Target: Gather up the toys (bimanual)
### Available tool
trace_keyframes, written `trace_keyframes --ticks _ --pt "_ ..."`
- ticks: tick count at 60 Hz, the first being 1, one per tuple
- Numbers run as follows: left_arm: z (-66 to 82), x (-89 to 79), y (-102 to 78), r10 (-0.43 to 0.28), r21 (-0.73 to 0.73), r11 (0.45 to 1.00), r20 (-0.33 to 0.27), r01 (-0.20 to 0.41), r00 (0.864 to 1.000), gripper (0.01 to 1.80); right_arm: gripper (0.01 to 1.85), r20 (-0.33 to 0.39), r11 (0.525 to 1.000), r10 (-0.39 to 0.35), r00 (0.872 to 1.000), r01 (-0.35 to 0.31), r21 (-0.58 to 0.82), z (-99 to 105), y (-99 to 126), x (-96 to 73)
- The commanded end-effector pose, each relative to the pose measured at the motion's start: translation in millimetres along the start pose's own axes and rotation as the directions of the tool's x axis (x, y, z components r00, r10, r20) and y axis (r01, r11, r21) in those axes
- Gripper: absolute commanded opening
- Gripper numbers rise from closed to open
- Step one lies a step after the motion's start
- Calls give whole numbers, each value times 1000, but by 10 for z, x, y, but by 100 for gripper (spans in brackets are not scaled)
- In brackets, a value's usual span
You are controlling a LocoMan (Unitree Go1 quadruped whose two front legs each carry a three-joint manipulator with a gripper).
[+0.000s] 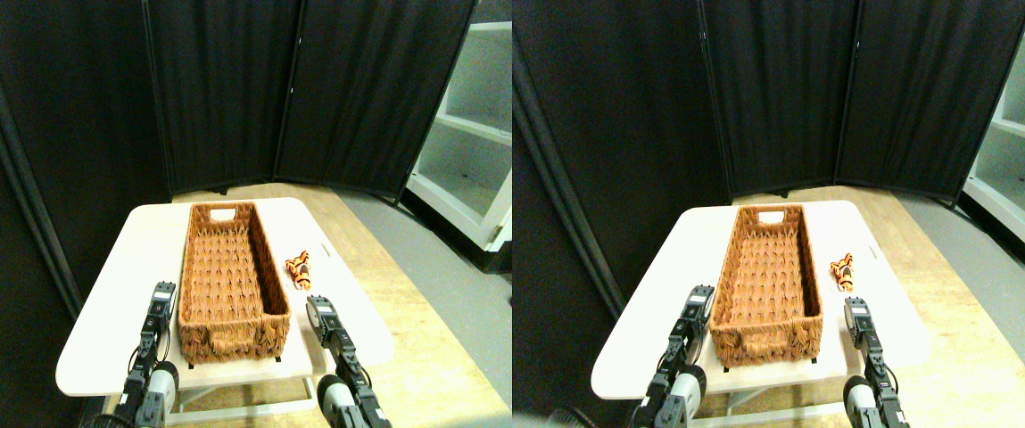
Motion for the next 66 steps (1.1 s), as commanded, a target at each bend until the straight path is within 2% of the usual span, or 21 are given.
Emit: trace_keyframes --ticks 1,12,23,26,28,29,31,38,47,56,60,62,66 --pt "44 6 -22 -1 -2 1000 22 1 1000 1 20 36 1000 4 999 -3 -13 52 5 3" --pt "52 -10 -30 0 -2 1000 66 1 998 1 19 45 1000 6 999 -5 -30 55 6 -9" --pt "27 -19 -10 0 -8 1000 68 0 998 1 20 40 1000 4 999 -3 -30 64 12 -20" --pt "20 -26 2 -6 16 1000 89 5 996 1 20 49 1000 15 999 -14 -24 66 14 -21" --pt "12 -25 11 -11 17 1000 92 10 996 4 20 51 1000 19 999 -18 -20 67 15 -21" --pt "4 -28 29 -20 13 1000 90 19 996 14 19 59 1000 28 998 -27 -15 69 16 -18" --pt "-4 -32 57 -36 6 999 94 35 995 22 17 84 999 47 995 -47 -3 73 17 -10" --pt "-21 -28 110 -50 -1 999 148 51 988 13 16 112 997 53 992 -59 52 116 -5 37" --pt "7 -59 134 -37 18 999 136 35 990 13 16 144 989 43 989 -63 137 218 -19 103" --pt "5 -78 152 -24 14 1000 144 23 989 12 25 118 957 20 993 -53 284 341 -51 184" --pt "2 -87 157 -17 19 1000 142 14 990 13 28 115 950 21 993 -56 308 375 -65 222" --pt "3 -95 161 -21 17 1000 146 18 989 12 30 102 922 7 995 -45 385 396 -72 255" --pt "12 -104 160 -23 21 1000 156 20 988 12 33 101 916 8 995 -48 399 423 -79 293"
